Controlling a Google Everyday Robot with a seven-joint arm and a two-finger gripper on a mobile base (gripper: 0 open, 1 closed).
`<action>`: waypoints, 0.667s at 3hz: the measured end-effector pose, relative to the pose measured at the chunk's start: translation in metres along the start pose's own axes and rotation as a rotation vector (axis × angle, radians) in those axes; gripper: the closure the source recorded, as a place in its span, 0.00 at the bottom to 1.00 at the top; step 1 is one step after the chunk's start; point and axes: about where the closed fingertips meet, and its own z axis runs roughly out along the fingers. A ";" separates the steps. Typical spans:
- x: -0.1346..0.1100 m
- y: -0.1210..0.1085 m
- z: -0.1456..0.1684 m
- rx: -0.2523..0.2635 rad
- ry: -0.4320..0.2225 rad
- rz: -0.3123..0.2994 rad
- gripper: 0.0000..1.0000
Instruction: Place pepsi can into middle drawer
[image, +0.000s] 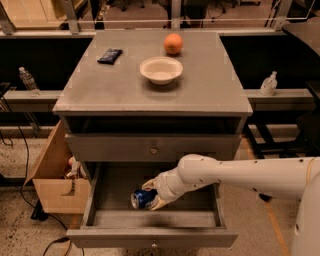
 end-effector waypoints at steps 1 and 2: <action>0.011 0.004 0.021 0.006 -0.010 0.031 1.00; 0.022 0.005 0.038 0.009 -0.007 0.058 1.00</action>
Offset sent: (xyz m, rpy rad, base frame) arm 0.0217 0.0036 -0.0637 0.0215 0.0399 -0.0825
